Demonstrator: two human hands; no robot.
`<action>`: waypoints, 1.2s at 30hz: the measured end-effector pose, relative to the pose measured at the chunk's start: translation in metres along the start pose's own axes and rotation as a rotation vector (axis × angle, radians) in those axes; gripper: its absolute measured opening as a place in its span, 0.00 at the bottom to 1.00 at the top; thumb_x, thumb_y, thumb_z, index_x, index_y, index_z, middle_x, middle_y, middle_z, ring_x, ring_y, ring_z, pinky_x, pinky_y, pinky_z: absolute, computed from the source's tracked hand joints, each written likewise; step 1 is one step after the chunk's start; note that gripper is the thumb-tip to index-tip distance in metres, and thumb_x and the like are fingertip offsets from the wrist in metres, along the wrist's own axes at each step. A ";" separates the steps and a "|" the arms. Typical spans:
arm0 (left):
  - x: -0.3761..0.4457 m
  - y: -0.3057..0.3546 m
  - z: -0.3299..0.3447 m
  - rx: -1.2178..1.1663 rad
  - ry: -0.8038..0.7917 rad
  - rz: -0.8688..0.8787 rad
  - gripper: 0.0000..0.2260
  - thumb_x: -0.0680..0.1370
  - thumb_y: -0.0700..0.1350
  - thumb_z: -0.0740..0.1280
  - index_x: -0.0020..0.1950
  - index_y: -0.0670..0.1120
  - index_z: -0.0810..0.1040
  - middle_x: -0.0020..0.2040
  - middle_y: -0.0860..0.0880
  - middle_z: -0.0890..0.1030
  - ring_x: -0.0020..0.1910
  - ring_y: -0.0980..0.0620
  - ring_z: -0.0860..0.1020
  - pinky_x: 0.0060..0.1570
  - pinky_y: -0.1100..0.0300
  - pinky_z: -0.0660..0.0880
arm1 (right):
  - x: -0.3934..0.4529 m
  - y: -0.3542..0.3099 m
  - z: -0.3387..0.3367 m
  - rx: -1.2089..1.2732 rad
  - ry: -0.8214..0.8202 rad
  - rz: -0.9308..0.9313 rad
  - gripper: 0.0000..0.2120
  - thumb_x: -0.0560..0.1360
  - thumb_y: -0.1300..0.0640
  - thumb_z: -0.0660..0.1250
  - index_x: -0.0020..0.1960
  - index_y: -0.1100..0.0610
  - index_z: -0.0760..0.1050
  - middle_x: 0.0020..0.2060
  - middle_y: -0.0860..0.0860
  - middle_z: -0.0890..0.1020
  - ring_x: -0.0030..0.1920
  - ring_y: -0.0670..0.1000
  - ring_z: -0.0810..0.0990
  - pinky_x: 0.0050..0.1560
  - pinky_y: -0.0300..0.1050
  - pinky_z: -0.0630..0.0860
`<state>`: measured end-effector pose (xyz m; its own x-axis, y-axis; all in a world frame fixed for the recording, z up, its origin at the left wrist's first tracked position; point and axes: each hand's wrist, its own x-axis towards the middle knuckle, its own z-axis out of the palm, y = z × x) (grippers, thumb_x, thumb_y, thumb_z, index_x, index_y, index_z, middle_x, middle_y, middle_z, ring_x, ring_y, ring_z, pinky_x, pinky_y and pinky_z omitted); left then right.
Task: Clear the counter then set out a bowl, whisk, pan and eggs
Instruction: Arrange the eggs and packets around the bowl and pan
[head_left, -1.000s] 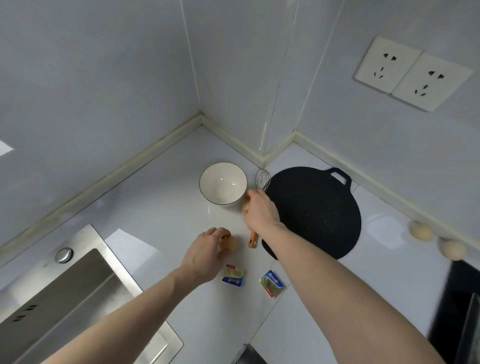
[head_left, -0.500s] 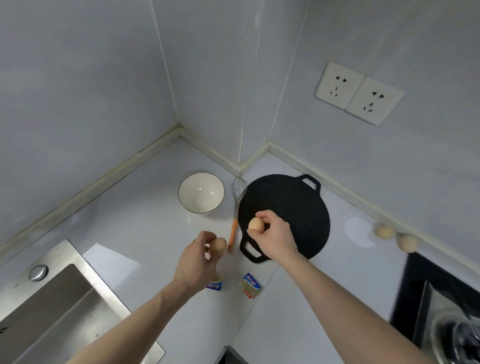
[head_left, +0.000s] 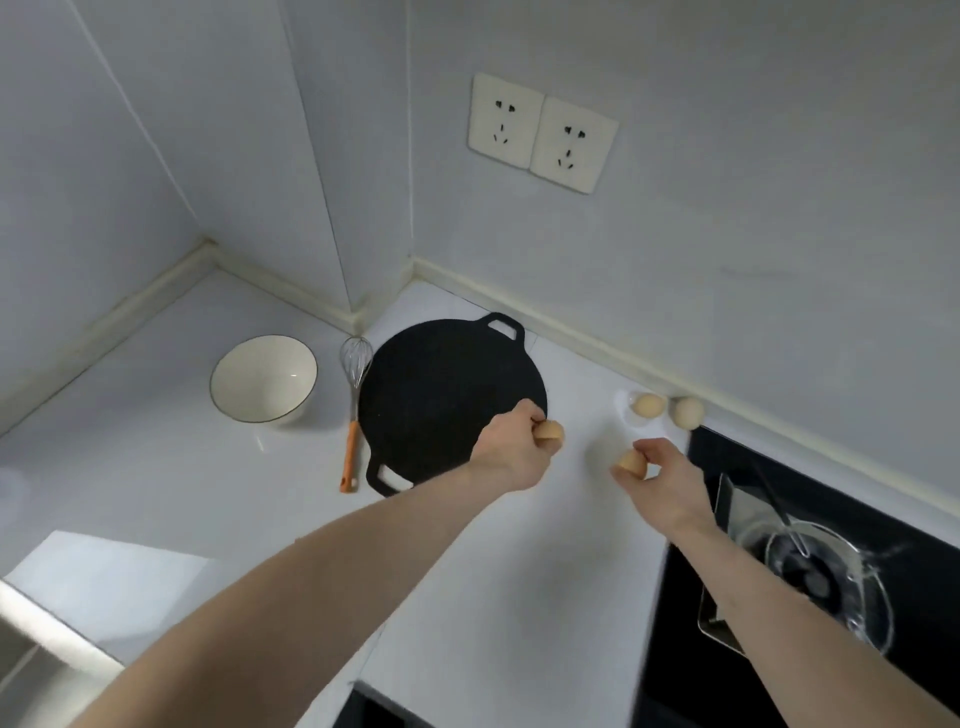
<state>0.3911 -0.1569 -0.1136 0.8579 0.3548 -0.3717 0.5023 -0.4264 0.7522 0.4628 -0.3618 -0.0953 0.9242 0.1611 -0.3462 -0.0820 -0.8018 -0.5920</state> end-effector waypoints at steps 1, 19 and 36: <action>0.010 0.009 0.011 0.027 -0.022 -0.007 0.17 0.79 0.54 0.66 0.65 0.50 0.72 0.56 0.48 0.81 0.54 0.45 0.80 0.56 0.49 0.80 | 0.007 0.008 -0.005 -0.009 0.009 0.014 0.23 0.75 0.51 0.75 0.68 0.51 0.74 0.59 0.50 0.80 0.56 0.53 0.80 0.55 0.45 0.74; 0.116 0.071 0.102 0.058 -0.030 -0.082 0.17 0.80 0.48 0.67 0.66 0.45 0.71 0.61 0.47 0.74 0.58 0.45 0.76 0.50 0.57 0.72 | 0.093 0.039 -0.013 -0.222 0.029 0.020 0.17 0.76 0.54 0.70 0.65 0.52 0.75 0.46 0.48 0.75 0.46 0.53 0.74 0.47 0.44 0.72; 0.132 0.089 0.111 -0.215 -0.040 -0.202 0.19 0.81 0.43 0.65 0.72 0.47 0.73 0.67 0.46 0.77 0.64 0.45 0.78 0.64 0.53 0.76 | 0.106 0.047 -0.016 -0.130 0.158 -0.068 0.12 0.78 0.58 0.63 0.61 0.53 0.76 0.64 0.53 0.74 0.44 0.56 0.72 0.48 0.45 0.68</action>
<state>0.5608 -0.2401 -0.1563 0.7485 0.3801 -0.5435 0.6326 -0.1631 0.7571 0.5624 -0.3916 -0.1481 0.9738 0.1330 -0.1844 0.0217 -0.8615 -0.5072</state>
